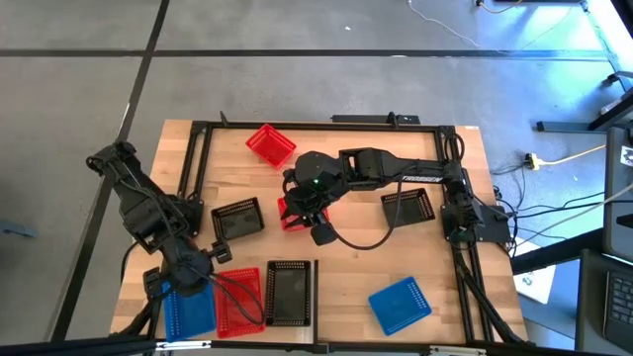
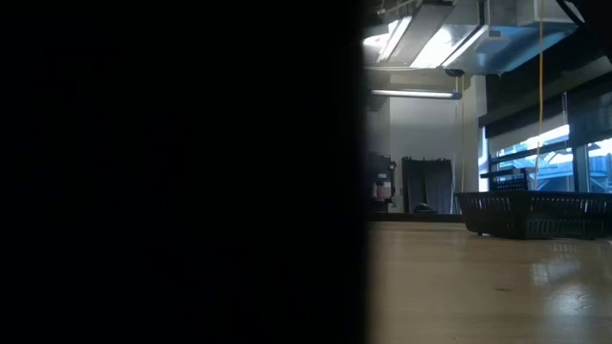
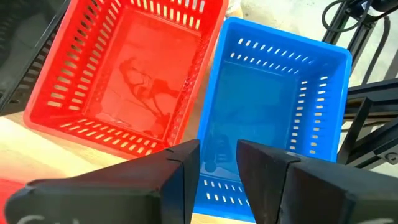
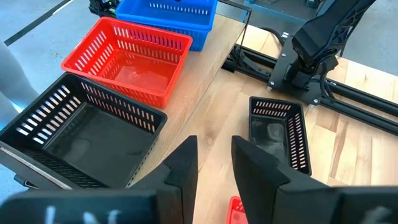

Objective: Stack baskets on shelf by color
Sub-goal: Stack the bottom red bin on top of the other red bin on the shelf

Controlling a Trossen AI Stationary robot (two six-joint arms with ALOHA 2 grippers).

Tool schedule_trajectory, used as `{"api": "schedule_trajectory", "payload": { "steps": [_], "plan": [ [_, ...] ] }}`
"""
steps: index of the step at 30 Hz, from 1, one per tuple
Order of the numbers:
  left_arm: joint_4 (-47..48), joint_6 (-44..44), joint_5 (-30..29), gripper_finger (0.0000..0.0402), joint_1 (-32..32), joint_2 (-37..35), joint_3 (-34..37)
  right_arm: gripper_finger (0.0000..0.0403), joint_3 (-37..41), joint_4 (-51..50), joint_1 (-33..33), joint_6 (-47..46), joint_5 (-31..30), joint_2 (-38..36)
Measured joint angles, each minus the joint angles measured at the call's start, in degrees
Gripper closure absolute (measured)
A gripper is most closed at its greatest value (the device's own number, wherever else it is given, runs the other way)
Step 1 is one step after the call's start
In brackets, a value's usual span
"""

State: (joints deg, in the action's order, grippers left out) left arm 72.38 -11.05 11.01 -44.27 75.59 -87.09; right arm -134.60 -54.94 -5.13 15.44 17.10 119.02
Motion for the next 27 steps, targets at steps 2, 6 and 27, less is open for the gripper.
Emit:
{"api": "schedule_trajectory", "payload": {
  "steps": [2,6,27],
  "plan": [
    [0.0,0.0,-0.1,0.0307,0.0,0.0,0.0,0.0304,0.0,0.0,0.0,0.0,0.0,0.0],
    [0.0,0.1,-0.4,0.0307,0.0,0.0,0.0,0.0304,0.0,0.0,0.0,0.0,0.0,0.0],
    [8.8,37.5,-29.9,0.0307,4.5,-1.2,0.0,0.0304,0.0,0.0,0.0,0.0,0.0,-0.1]
  ]
}}
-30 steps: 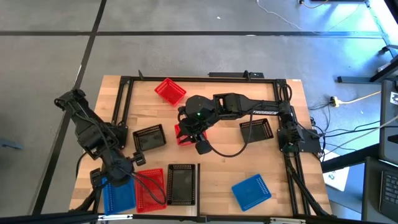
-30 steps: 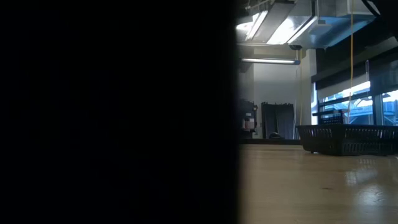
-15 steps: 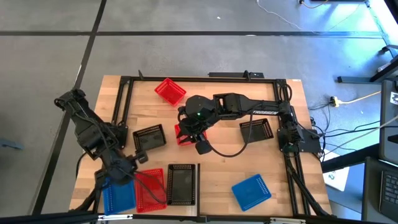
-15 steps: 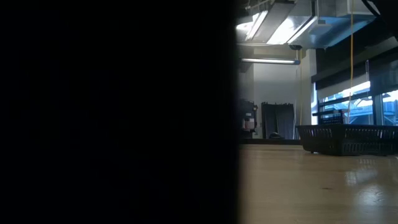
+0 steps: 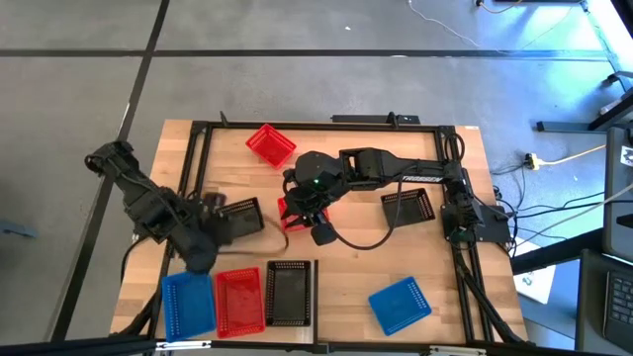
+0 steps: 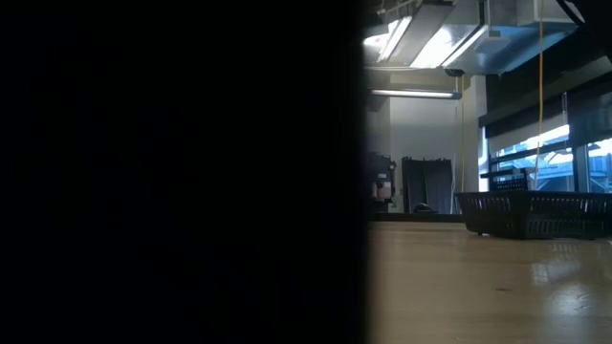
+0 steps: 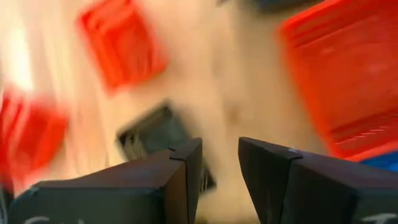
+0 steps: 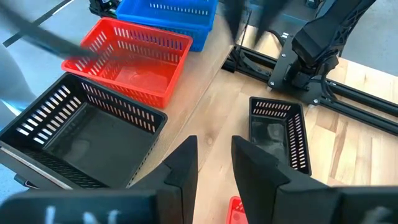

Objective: Stack baskets on shelf by color
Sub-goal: Stack the bottom red bin on top of the other red bin on the shelf

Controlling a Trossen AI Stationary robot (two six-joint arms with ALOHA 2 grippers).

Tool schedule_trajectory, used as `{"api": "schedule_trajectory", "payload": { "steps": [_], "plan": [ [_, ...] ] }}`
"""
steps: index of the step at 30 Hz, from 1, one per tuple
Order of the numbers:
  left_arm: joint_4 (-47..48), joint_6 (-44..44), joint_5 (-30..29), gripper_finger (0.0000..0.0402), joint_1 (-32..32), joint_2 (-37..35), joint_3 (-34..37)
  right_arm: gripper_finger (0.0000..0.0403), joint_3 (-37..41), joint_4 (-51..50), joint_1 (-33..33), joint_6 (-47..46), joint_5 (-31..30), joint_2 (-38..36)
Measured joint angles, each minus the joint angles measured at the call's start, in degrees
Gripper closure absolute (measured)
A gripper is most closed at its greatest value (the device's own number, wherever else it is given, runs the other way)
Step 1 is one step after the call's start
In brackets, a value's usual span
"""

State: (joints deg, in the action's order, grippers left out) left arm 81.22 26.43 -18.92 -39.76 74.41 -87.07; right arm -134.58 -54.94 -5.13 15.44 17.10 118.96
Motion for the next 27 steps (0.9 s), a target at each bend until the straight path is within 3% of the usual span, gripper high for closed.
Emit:
{"api": "schedule_trajectory", "payload": {
  "steps": [4,8,14,19,21,24,27],
  "plan": [
    [6.2,14.7,0.0,0.0307,3.0,0.0,0.0,0.0304,0.0,0.0,0.0,0.0,0.0,0.0],
    [7.3,22.3,-0.2,0.0307,7.1,0.0,0.0,0.0304,0.0,0.2,0.0,0.0,0.0,0.0],
    [7.2,24.4,-0.8,0.0307,9.3,-0.5,0.0,0.0304,0.0,3.4,0.0,-0.7,0.0,0.0],
    [7.2,24.4,-4.6,0.0307,9.6,-0.5,0.0,0.0304,0.0,1.5,-0.2,-3.1,0.4,0.0],
    [7.1,25.7,-5.5,0.0307,10.1,-0.5,0.0,0.0304,0.0,-1.0,-0.2,-3.1,-2.2,0.0],
    [7.1,28.8,-6.1,0.0307,11.3,-0.5,0.0,0.0304,0.0,-8.2,-0.2,-4.5,-11.2,-0.5],
    [7.1,30.4,-6.2,0.0307,12.4,-0.5,0.0,0.0304,-0.3,-15.0,0.6,-12.5,-19.1,-1.2]
  ]
}}
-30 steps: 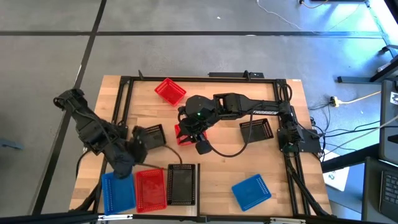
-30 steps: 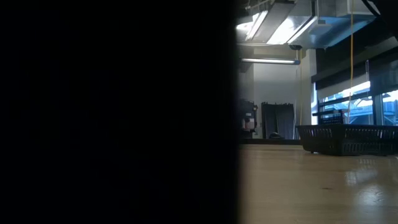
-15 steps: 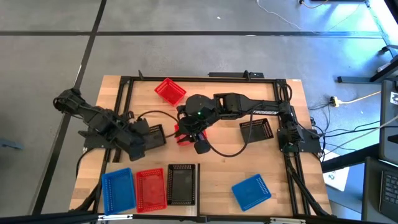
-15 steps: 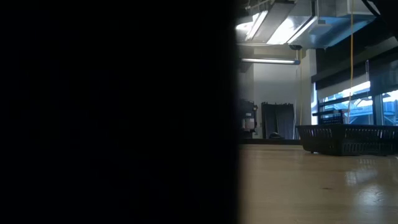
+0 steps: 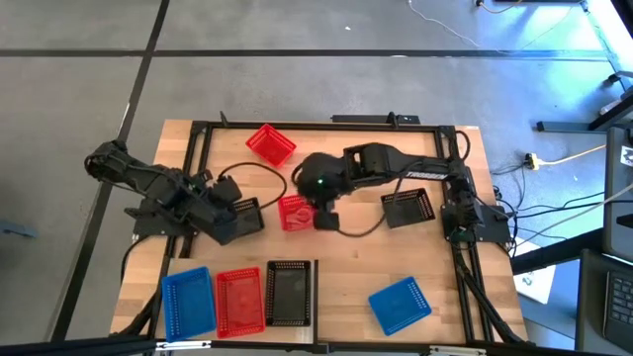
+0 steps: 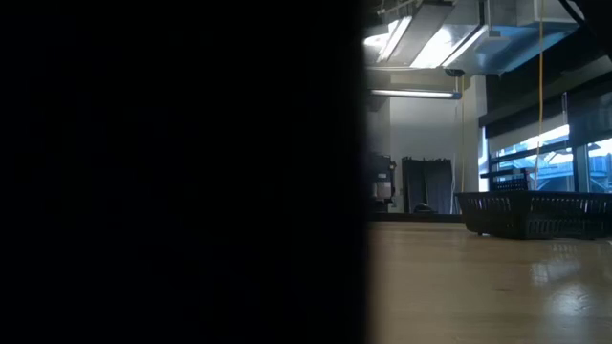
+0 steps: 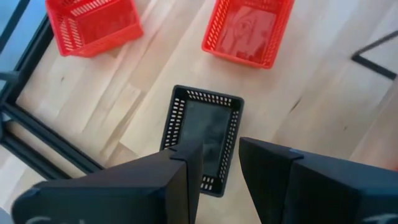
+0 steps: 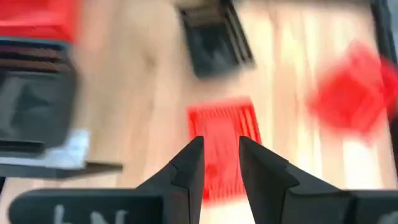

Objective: Stack baskets on shelf by color
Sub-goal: Stack the bottom red bin on top of the other red bin on the shelf

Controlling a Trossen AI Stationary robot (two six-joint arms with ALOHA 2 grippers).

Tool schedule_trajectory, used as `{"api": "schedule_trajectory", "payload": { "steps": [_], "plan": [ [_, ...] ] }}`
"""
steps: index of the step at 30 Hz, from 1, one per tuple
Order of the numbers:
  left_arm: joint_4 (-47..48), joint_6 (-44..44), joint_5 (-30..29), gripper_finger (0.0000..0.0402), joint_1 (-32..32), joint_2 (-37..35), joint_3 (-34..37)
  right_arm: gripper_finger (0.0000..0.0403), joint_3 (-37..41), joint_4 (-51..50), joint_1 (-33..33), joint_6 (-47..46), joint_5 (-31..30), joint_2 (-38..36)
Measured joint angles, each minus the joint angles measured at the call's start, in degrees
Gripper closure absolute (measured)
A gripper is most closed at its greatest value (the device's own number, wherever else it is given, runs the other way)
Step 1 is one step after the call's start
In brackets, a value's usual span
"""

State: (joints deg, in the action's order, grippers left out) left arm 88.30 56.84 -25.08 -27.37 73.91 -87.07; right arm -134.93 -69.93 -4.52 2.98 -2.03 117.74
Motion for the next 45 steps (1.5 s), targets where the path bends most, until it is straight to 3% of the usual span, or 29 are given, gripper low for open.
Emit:
{"api": "schedule_trajectory", "payload": {
  "steps": [5,10,18,29,35,45],
  "plan": [
    [0.0,0.1,0.0,0.0307,1.2,0.0,0.0,0.0304,0.2,-10.3,2.8,-7.9,0.6,-0.5],
    [-0.4,0.1,0.0,0.0307,3.1,0.0,0.0,0.0304,3.7,-12.1,5.5,0.5,1.9,-0.5],
    [-0.5,1.6,0.0,0.0307,4.0,0.0,0.0,0.0304,16.6,-0.8,8.6,14.8,2.1,-0.5],
    [-0.5,5.0,-0.5,0.0307,4.0,0.0,0.0,0.0304,35.4,26.4,12.8,23.5,2.5,-0.5],
    [-0.5,6.1,-0.8,0.0307,4.0,0.0,0.0,0.0304,40.5,30.8,14.6,25.0,9.3,-0.5],
    [-0.5,6.2,-0.9,0.0307,4.0,0.0,0.0,0.0304,45.5,36.6,15.9,25.0,9.7,-0.5]
  ]
}}
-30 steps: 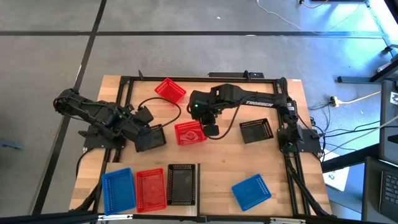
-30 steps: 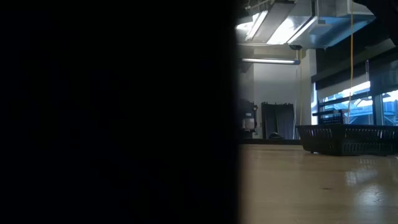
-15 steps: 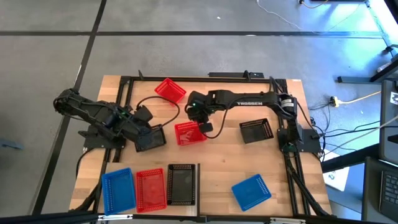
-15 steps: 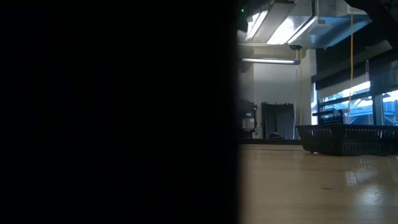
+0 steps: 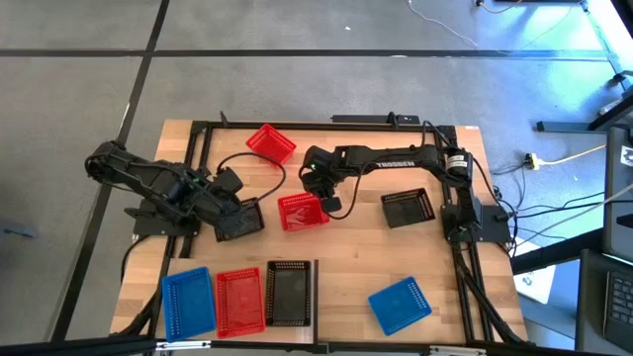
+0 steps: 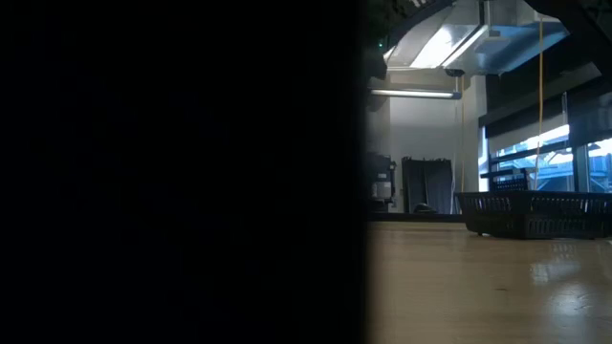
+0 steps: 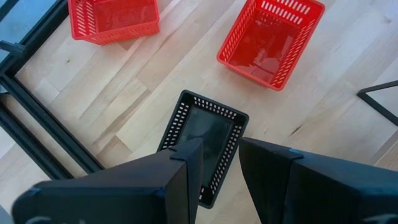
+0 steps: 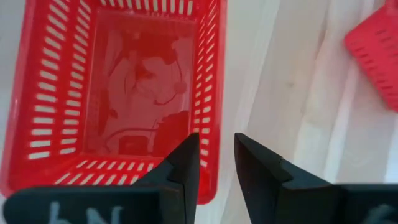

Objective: Stack baskets on shelf by color
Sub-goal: Stack the bottom red bin on top of the other red bin on the shelf

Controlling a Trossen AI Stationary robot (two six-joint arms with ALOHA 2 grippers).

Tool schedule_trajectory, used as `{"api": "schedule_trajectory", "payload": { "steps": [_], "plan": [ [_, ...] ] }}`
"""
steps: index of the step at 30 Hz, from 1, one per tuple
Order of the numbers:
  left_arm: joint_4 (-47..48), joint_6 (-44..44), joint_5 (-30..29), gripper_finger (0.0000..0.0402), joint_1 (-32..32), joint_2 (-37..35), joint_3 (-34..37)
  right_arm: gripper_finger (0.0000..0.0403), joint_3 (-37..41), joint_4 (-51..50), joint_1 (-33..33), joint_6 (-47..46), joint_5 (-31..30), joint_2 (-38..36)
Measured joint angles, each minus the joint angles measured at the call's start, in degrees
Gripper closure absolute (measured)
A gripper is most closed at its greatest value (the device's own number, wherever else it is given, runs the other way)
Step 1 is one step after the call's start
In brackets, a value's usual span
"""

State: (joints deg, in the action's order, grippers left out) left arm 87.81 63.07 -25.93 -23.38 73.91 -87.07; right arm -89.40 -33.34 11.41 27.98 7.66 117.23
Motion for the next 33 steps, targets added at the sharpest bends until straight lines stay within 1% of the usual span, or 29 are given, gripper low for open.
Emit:
{"api": "schedule_trajectory", "payload": {
  "steps": [17,20,23,26,27,31,33],
  "plan": [
    [0.0,0.0,0.0,0.0307,0.0,0.0,0.0,0.0304,8.2,10.8,0.1,0.0,-0.1,0.0],
    [0.0,-0.4,0.0,0.0307,0.0,0.0,0.0,0.0305,9.6,12.1,0.1,-0.8,-1.6,0.0],
    [0.0,-0.6,0.0,0.0307,0.0,0.0,0.0,0.0327,10.0,12.1,0.1,-0.9,-3.0,0.0],
    [-0.1,-0.6,0.0,0.0307,0.0,0.0,0.0,0.038,9.7,11.8,-0.1,-2.7,-2.7,0.0],
    [-0.1,-0.6,0.0,0.0307,0.0,0.0,0.0,0.0389,9.3,11.8,-0.2,-3.4,-2.6,0.0],
    [-0.6,-0.6,0.0,0.0307,0.0,0.0,0.0,0.0397,5.8,8.2,-1.0,-4.1,-3.8,0.0],
    [-0.6,-0.7,-0.1,0.0307,0.0,0.0,0.0,0.0399,3.1,5.3,-2.0,-3.6,-8.3,0.0]
  ]
}}
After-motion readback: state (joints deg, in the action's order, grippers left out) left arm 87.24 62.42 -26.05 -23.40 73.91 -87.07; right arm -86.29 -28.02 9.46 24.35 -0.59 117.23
